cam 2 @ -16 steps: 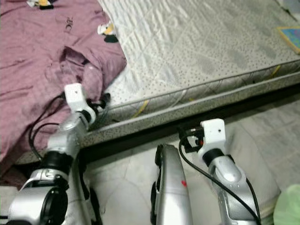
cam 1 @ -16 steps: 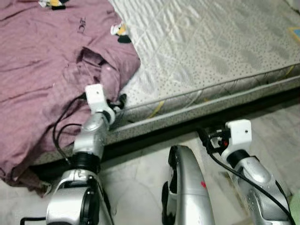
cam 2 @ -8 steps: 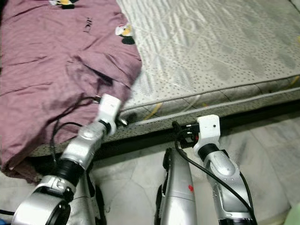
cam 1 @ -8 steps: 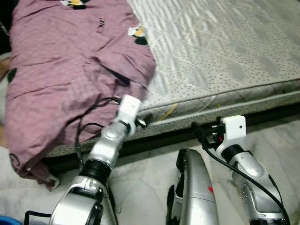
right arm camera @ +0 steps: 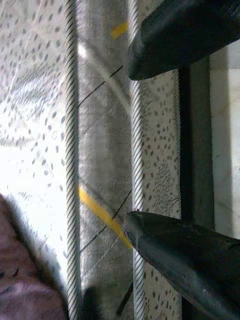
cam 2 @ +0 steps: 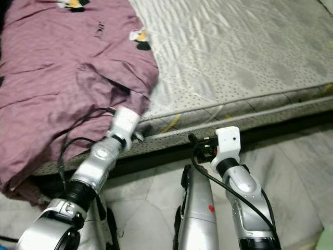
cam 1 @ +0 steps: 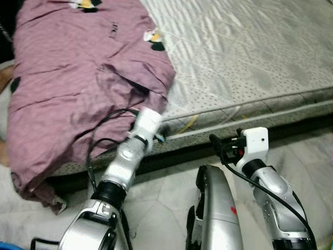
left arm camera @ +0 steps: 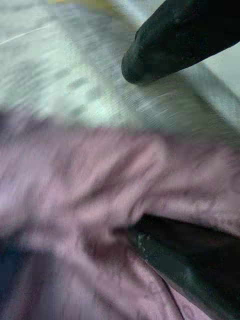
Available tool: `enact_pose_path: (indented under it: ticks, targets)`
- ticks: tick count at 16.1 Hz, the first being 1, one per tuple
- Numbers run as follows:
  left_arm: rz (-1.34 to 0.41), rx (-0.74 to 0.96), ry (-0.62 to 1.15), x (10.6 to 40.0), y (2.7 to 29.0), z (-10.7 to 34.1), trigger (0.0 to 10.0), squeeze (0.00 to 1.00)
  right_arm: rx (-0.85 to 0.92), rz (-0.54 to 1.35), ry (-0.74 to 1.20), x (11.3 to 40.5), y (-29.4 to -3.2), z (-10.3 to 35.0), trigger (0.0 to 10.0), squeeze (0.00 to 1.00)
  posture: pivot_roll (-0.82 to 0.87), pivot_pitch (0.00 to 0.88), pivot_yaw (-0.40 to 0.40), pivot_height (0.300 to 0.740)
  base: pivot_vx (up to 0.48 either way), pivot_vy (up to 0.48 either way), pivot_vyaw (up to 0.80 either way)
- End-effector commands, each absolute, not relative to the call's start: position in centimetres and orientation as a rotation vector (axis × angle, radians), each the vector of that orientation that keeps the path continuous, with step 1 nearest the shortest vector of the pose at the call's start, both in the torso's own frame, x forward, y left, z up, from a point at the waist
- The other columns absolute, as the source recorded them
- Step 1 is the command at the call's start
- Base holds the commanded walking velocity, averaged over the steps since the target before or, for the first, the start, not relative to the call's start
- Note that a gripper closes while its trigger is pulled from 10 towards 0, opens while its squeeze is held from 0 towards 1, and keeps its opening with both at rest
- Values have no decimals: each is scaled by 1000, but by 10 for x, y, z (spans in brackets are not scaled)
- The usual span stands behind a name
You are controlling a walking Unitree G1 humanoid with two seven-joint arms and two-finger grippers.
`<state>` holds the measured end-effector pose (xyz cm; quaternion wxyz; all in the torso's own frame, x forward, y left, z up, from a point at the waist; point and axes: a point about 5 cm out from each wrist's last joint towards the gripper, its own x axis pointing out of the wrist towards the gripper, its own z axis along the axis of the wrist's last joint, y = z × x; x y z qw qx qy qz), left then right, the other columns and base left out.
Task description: Clean up the room
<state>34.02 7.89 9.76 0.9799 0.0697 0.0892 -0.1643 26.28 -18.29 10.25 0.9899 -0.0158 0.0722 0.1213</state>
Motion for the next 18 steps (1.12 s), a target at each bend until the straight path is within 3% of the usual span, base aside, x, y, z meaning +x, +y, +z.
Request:
enact_pose_path:
  ticks: [1,4,9,12,18]
  targets:
    - [-316,75,183,340,80,98,10000,0,-33,233,157,260,-185,99,10000,0,-157,180,-59,495,0,0,0]
    - [-306,-84,104,347,87,123,10000,0,-28,231,155,259,-186,99,10000,0,-155,181,-58,495,0,0,0]
    - [-218,-88,5,346,100,160,10000,0,-27,236,155,260,-185,98,10000,0,-152,184,-56,495,0,0,0]
    - [-133,-187,40,336,116,146,10000,0,-23,237,157,261,-184,97,10000,0,-148,185,-59,495,0,0,0]
    - [-133,-222,22,361,138,152,10000,0,-49,246,123,261,-184,105,10000,0,-166,185,-64,495,0,0,0]
